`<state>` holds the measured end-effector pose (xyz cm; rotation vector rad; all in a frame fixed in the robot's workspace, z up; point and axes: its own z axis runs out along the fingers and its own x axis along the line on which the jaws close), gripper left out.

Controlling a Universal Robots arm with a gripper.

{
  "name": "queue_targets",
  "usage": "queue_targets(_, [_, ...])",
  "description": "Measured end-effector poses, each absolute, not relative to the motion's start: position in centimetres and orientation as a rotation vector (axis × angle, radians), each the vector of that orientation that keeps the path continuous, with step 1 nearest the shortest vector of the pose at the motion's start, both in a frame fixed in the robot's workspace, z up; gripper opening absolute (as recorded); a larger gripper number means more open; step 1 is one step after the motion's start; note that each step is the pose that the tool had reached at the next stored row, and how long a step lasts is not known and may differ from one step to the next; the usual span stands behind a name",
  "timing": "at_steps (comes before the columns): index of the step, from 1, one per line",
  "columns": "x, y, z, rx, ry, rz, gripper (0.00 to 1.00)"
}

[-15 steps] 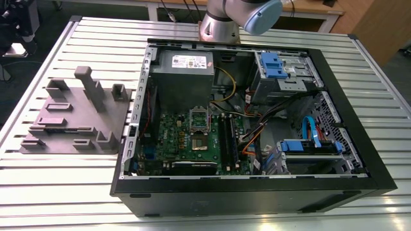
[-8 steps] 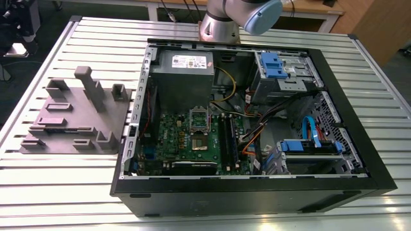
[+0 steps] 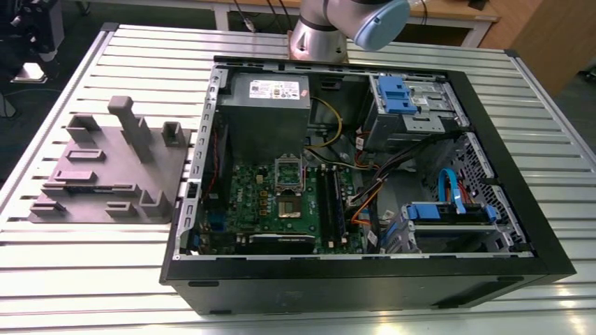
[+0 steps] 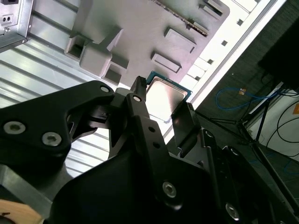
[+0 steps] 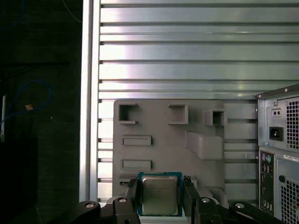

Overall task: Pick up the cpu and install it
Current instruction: 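Pick up the cpu and move it towards the insertion slot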

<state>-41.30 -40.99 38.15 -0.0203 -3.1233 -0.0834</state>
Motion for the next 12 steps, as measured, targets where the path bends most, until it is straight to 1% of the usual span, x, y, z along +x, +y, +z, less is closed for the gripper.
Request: queue_targets(12, [-40.69,-40.99,38.14,-0.020,-3.123,-0.084,0.47])
